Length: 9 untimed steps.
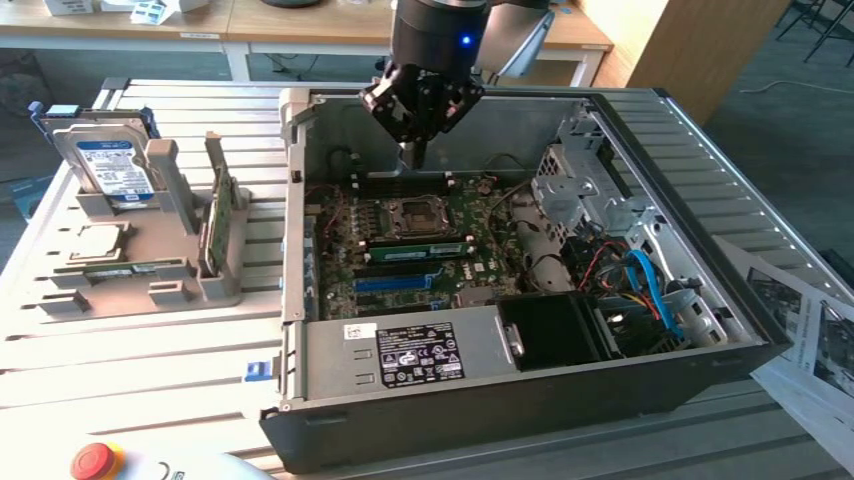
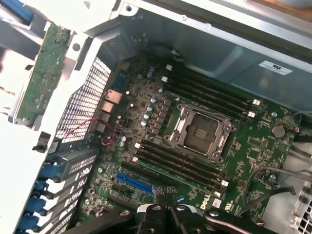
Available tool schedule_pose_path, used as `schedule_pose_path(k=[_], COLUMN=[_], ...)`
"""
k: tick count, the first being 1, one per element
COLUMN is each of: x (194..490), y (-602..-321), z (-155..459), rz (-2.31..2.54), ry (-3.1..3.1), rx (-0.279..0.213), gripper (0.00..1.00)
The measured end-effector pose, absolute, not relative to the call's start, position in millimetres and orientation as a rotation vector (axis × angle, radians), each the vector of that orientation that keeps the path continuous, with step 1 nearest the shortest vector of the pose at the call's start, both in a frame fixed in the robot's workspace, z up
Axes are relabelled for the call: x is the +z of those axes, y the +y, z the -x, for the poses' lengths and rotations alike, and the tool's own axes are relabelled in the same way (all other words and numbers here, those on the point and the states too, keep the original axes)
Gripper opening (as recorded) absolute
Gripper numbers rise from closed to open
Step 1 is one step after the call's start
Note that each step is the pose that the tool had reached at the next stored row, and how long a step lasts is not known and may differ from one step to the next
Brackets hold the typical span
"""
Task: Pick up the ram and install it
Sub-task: 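Press down the ram until it locks into place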
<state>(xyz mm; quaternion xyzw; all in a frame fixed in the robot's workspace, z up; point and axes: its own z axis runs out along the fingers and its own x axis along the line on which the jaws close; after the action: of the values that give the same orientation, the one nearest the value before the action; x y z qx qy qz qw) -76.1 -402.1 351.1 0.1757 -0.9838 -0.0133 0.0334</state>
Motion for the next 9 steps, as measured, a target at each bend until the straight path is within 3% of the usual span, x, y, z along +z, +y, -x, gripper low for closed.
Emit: schedule_pose_path(k=[9], x=[351.1], y=[-402.1], z=[76.1], rz=[-0.341], ry=[-3.057], rx=[-0.048], gripper=[0.11])
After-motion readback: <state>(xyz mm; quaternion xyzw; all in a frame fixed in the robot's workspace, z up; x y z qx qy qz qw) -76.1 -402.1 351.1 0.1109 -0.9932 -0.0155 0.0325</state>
